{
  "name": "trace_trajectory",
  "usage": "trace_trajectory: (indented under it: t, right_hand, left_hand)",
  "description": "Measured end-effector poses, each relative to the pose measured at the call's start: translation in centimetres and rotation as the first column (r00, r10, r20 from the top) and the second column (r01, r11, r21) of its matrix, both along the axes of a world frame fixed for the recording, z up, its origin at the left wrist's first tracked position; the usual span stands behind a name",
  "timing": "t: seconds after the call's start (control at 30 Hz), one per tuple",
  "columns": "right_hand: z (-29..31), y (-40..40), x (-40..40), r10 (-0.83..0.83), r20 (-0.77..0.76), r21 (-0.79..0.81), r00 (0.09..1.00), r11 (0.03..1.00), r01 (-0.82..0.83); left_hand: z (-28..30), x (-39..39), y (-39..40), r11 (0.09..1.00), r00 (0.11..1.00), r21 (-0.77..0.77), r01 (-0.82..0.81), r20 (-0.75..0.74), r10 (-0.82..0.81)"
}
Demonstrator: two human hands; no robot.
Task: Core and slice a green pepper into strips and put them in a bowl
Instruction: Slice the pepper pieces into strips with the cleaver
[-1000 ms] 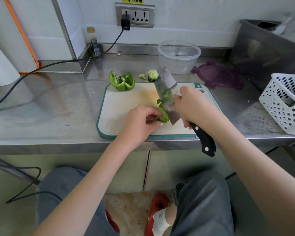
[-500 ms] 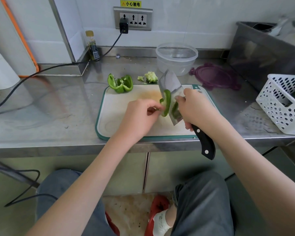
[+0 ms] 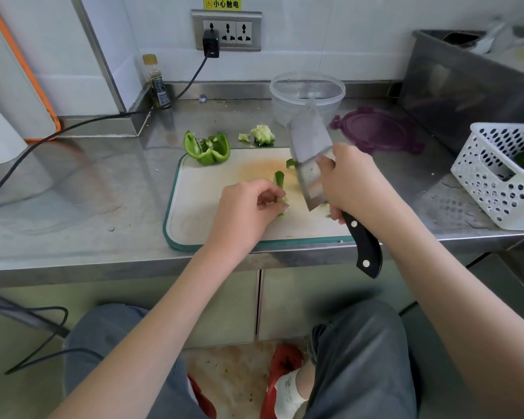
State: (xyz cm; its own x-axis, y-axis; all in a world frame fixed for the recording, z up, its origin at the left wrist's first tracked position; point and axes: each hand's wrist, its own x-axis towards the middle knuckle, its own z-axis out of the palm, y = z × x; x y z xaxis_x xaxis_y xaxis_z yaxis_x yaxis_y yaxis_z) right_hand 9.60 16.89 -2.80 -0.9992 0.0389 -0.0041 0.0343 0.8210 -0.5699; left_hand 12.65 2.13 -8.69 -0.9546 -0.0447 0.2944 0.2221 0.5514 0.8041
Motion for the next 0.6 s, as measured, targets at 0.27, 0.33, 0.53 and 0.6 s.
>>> trace_trajectory:
  t: [0.27,0.33,0.53,0.6]
  right_hand:
    - [-1.2,-1.4,0.1,0.039,0.038,-0.021,0.999,0.999,-0.038]
    - [-1.4,-1.7,-0.1,0.036,0.045,-0.021,0.998,0.999,-0.035]
    - [-1.7,-2.2,-0.2,0.075,0.048,-0.012,0.996,0.997,-0.075]
    - [-1.7,-2.1,-0.3,0.086,0.044,-0.007,0.995,0.996,-0.086]
  left_hand:
    - [-0.5,0.1,0.4,0.998,1.000,0.062,-0.015,0.000,0.015]
    - [-0.6,0.1,0.3,0.997,1.000,0.070,-0.014,-0.008,0.015]
    - [-0.9,-0.3,0.1,1.000,0.999,0.019,-0.002,-0.037,0.003]
    - [-1.0,-0.5,0.0,0.999,1.000,0.040,0.000,-0.020,0.001]
